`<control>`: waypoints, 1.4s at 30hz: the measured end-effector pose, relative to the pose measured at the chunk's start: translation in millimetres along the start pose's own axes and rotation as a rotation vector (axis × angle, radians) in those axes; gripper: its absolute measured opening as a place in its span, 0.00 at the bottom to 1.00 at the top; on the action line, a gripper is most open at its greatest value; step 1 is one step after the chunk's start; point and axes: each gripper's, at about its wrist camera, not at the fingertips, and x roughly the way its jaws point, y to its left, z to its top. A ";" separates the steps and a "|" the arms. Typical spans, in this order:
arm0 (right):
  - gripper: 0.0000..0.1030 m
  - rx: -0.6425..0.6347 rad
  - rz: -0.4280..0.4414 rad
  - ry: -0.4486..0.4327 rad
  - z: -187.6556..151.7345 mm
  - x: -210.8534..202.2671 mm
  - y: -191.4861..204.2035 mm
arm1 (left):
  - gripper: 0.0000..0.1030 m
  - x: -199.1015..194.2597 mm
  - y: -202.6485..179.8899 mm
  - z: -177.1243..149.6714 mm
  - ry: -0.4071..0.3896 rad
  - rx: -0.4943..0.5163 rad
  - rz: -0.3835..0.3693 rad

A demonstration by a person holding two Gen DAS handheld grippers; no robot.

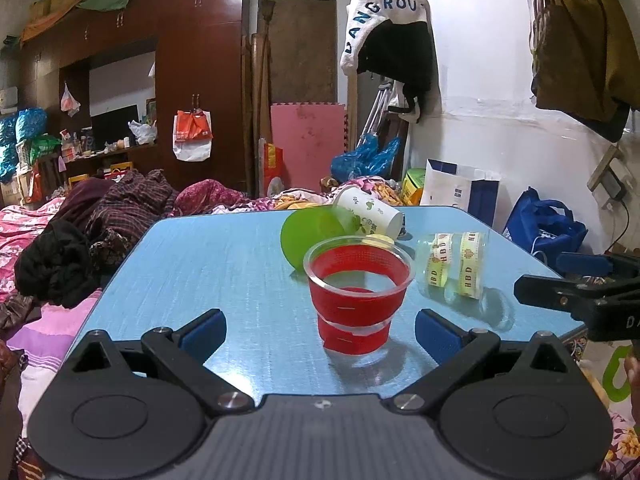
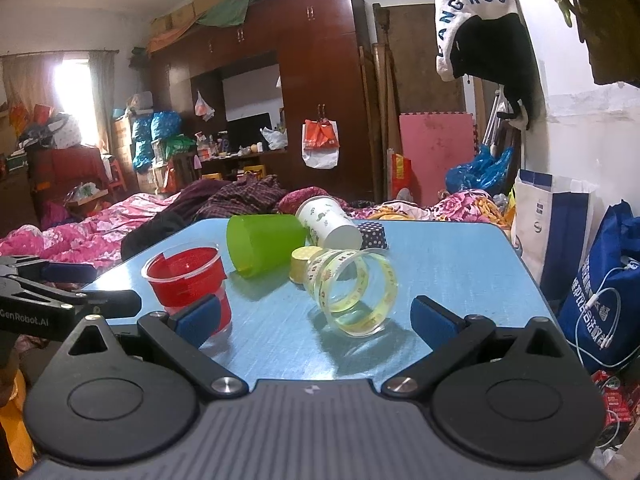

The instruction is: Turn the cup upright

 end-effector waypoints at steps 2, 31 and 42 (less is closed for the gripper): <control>0.99 -0.009 -0.004 0.003 -0.1 -0.1 1.7 | 0.98 -0.9 -0.4 -0.4 0.001 0.003 -0.001; 0.99 -0.054 -0.014 -0.026 12.1 -35.7 28.8 | 0.98 -33.3 -3.5 5.7 -0.019 0.026 0.007; 0.99 -0.054 -0.009 -0.026 6.0 -39.5 29.5 | 0.99 -30.2 -4.6 3.4 -0.005 0.030 0.002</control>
